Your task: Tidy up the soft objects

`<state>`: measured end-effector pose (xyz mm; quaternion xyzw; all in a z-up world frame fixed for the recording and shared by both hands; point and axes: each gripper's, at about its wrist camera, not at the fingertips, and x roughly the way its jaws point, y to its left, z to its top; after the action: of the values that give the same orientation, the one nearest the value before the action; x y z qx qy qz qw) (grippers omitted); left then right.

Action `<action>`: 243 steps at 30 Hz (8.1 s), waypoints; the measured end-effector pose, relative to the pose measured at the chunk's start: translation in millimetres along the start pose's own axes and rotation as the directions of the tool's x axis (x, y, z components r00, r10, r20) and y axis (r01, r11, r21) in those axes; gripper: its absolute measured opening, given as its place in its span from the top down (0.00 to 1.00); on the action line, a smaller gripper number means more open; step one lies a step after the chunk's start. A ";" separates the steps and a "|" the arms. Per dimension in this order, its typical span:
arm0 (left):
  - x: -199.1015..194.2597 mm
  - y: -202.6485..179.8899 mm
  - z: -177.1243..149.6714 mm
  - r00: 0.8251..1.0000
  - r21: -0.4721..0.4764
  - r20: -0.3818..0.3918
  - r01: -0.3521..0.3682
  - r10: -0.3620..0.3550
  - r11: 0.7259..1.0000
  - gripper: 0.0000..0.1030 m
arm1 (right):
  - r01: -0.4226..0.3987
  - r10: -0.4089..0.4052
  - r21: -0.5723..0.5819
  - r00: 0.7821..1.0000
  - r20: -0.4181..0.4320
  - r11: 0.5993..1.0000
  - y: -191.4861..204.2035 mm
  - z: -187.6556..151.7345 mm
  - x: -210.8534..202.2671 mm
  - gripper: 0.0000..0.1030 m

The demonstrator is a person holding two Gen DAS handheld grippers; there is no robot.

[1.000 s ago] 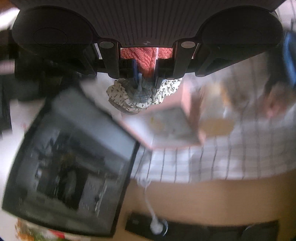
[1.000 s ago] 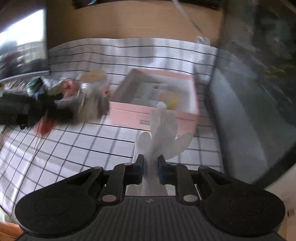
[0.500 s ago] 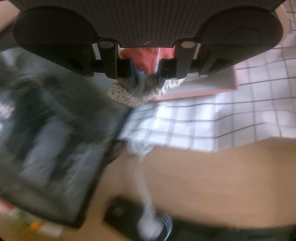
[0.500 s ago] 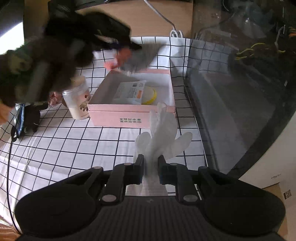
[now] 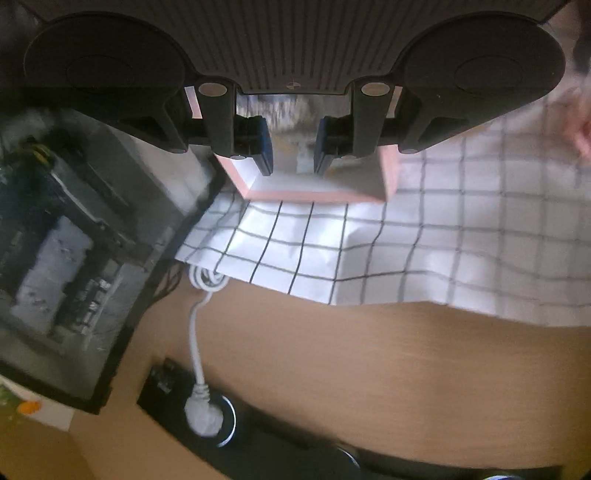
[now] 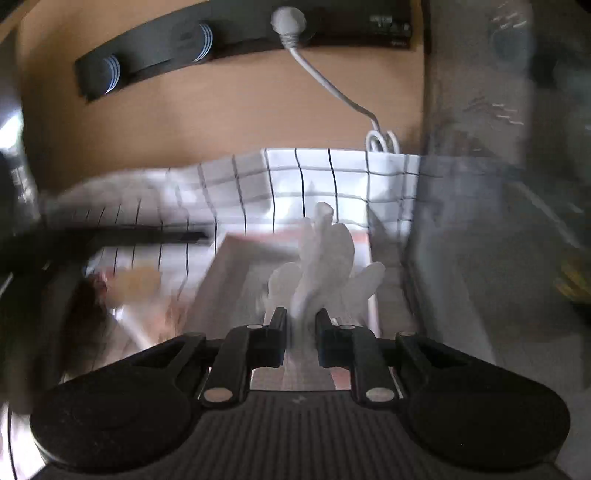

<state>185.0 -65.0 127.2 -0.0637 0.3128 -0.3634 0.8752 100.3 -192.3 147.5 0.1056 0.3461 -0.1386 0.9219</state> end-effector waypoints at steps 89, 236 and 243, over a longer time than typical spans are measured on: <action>-187.5 162.1 -100.9 0.915 -0.263 -0.100 -0.403 0.391 0.876 0.74 | -0.383 0.324 -0.125 0.884 -0.338 0.915 132.1 -100.3 12.5 0.81; -216.0 94.8 -135.5 0.947 -0.192 -0.204 -0.289 0.250 0.938 0.29 | -0.410 0.323 -0.389 0.907 -0.269 0.825 161.6 -100.0 19.7 0.11; -174.9 62.0 -124.1 0.961 -0.096 -0.263 -0.114 0.085 0.989 0.29 | -0.232 0.168 -0.392 0.967 -0.192 0.890 117.6 -101.2 -30.0 0.11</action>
<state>53.8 112.7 95.0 -0.0481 0.4462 -0.3064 0.8395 55.7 -46.9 104.5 -0.0451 0.4243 0.0416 0.9035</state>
